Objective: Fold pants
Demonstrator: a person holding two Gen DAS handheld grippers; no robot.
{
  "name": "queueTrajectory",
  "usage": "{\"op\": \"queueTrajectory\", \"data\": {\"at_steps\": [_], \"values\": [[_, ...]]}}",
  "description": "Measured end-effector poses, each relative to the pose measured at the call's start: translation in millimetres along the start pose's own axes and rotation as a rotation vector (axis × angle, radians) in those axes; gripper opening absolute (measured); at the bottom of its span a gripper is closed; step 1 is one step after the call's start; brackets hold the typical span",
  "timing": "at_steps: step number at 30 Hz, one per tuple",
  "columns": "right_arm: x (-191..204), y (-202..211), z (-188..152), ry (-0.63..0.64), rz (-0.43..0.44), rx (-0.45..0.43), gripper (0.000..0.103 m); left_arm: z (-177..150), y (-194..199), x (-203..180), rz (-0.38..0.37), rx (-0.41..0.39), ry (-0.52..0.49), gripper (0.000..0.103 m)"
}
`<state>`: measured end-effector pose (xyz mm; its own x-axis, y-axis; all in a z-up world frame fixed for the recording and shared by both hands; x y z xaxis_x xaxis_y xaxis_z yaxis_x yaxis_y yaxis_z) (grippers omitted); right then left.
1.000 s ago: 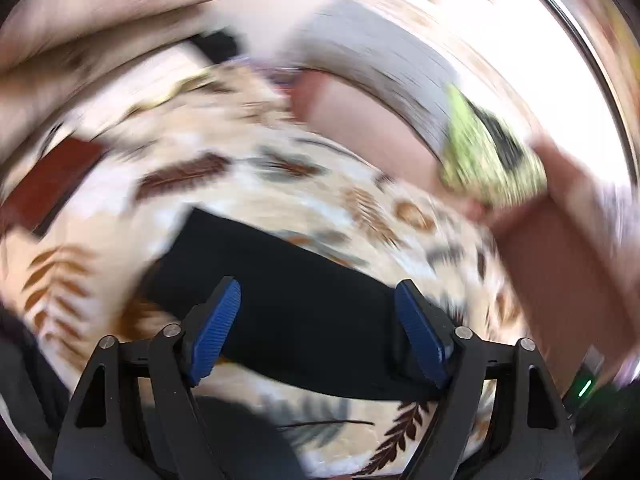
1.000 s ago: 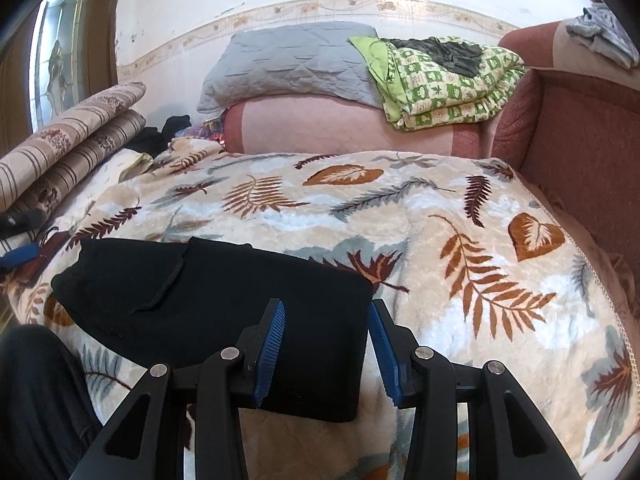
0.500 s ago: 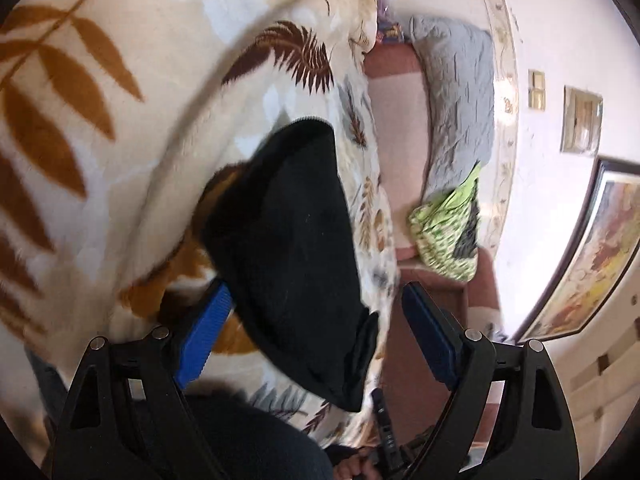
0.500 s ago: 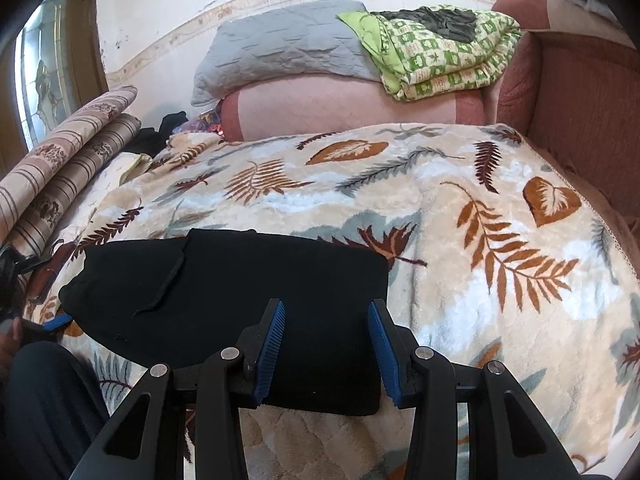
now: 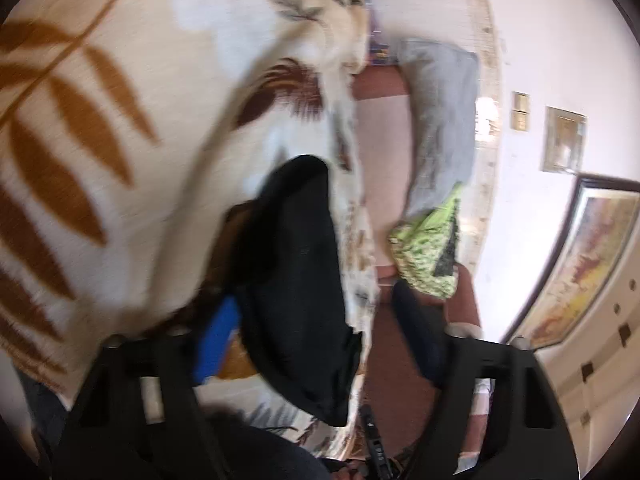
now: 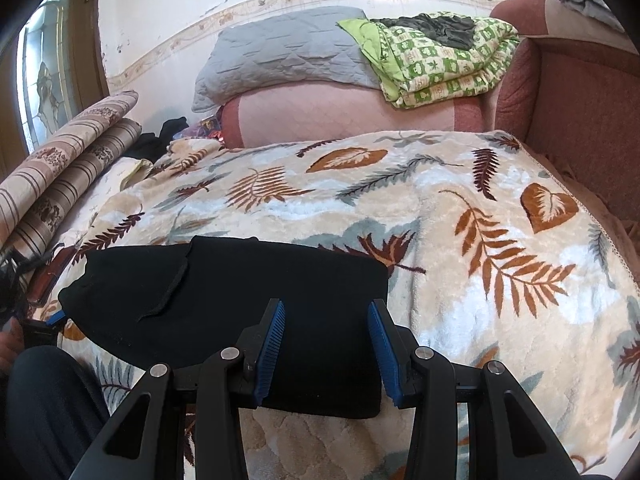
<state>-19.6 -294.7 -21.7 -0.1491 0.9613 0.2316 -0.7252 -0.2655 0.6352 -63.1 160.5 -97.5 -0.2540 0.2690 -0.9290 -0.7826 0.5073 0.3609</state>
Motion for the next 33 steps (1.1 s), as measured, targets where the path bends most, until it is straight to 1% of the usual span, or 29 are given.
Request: {"op": "queueTrajectory", "data": {"at_steps": [1, 2, 4, 7, 9, 10, 12, 13, 14, 15, 16, 17, 18, 19, 20, 21, 22, 23, 25, 26, 27, 28, 29, 30, 31, 33], "values": [[-0.2, -0.1, -0.2, -0.002, 0.000, 0.001, 0.042, -0.8, -1.2, 3.2, 0.024, 0.008, 0.010, 0.042], [-0.6, -0.5, -0.2, -0.003, 0.000, 0.003, 0.042, -1.1, -3.1, 4.9, 0.041, 0.016, 0.015, 0.036], [-1.4, -0.6, 0.3, -0.005, 0.000, 0.003, 0.042, -1.6, -4.4, 8.4, 0.097, 0.024, 0.019, 0.016], [-2.2, -0.3, 1.0, -0.008, 0.000, -0.002, 0.042, -4.2, -2.8, 2.5, 0.143, 0.014, -0.021, 0.011], [-3.5, 0.9, 1.8, -0.015, 0.002, -0.009, 0.042, -6.7, -0.7, -9.0, 0.190, 0.003, -0.088, 0.010], [-3.9, 1.4, 2.2, -0.018, 0.002, -0.011, 0.042, -8.8, 0.3, -17.4, 0.215, -0.006, -0.137, 0.010], [-4.6, 2.3, 2.7, -0.025, 0.006, -0.012, 0.042, -16.3, 3.0, -42.7, 0.270, -0.031, -0.291, 0.010], [-5.1, 2.7, 3.2, -0.029, 0.011, -0.012, 0.042, -22.1, 3.8, -58.5, 0.308, -0.050, -0.395, 0.010], [-4.2, 3.6, 3.4, -0.031, 0.017, -0.010, 0.042, -26.8, 4.3, -68.8, 0.333, -0.063, -0.467, 0.010], [-3.2, 3.5, 4.1, -0.032, 0.034, -0.002, 0.042, -35.3, 4.5, -87.3, 0.365, -0.087, -0.578, 0.010], [-1.7, 3.1, 6.7, -0.034, 0.070, 0.008, 0.042, -41.5, 4.2, -95.9, 0.378, -0.099, -0.639, 0.010], [0.4, 2.3, 9.4, -0.033, 0.097, 0.017, 0.042, -50.9, 2.9, -108.9, 0.403, -0.115, -0.726, 0.010], [4.1, 0.5, 13.4, -0.025, 0.140, 0.041, 0.042, -62.4, 0.8, -122.9, 0.425, -0.132, -0.818, 0.010], [9.7, -1.8, 19.8, -0.015, 0.207, 0.072, 0.042, -73.6, -1.2, -134.4, 0.425, -0.140, -0.891, 0.010], [13.4, -2.3, 23.9, -0.016, 0.257, 0.088, 0.042, -85.5, -4.4, -145.7, 0.420, -0.146, -0.959, 0.010], [17.3, -3.8, 30.5, -0.024, 0.324, 0.111, 0.043, -99.2, -8.1, -157.0, 0.419, -0.154, -1.026, 0.010], [20.2, -5.8, 40.3, -0.049, 0.411, 0.140, 0.044, -114.9, -12.9, -167.5, 0.418, -0.160, -1.091, 0.010], [20.4, -6.0, 47.5, -0.081, 0.469, 0.149, 0.044, -127.0, -16.9, -174.0, 0.415, -0.161, -1.139, 0.010], [19.5, -2.3, 70.2, -0.195, 0.677, 0.172, 0.049, -161.9, -30.6, -189.3, 0.413, -0.175, -1.264, 0.010], [20.7, -0.1, 76.8, -0.226, 0.757, 0.191, 0.055, -179.5, -39.1, -194.9, 0.405, -0.173, -1.322, 0.010], [23.4, 2.5, 84.9, -0.254, 0.860, 0.221, 0.062, -192.9, -46.2, -198.5, 0.401, -0.174, -1.367, 0.010], [26.6, 5.8, 92.9, -0.269, 0.959, 0.254, 0.066, -207.6, -53.5, -201.1, 0.401, -0.178, -1.414, 0.010], [28.0, 8.7, 98.5, -0.268, 1.007, 0.267, 0.070, -222.2, -60.9, -203.0, 0.403, -0.176, -1.463, 0.010], [29.3, 11.3, 103.5, -0.263, 1.040, 0.272, 0.071, -237.6, -70.4, -203.9, 0.407, -0.176, -1.521, 0.010], [30.4, 14.0, 107.0, -0.256, 1.058, 0.274, 0.071, -251.5, -79.6, -204.0, 0.409, -0.171, -1.573, 0.010], [32.4, 16.9, 108.7, -0.209, 1.047, 0.286, 0.073, -272.7, -94.5, -204.4, 0.403, -0.143, -1.640, 0.010]]}}
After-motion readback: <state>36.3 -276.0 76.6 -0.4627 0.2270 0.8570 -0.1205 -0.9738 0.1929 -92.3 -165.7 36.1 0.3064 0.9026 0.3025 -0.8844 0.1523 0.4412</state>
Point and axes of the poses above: each gripper's, at about its wrist camera, not at the fingertips, and y roughly against the way its jaws point, x to its left, z to its top, the point moved 4 cm from there along -y, roughly the way its jaws point, and after that the axes turned 7 degrees about -y, right-handed, at the moved point
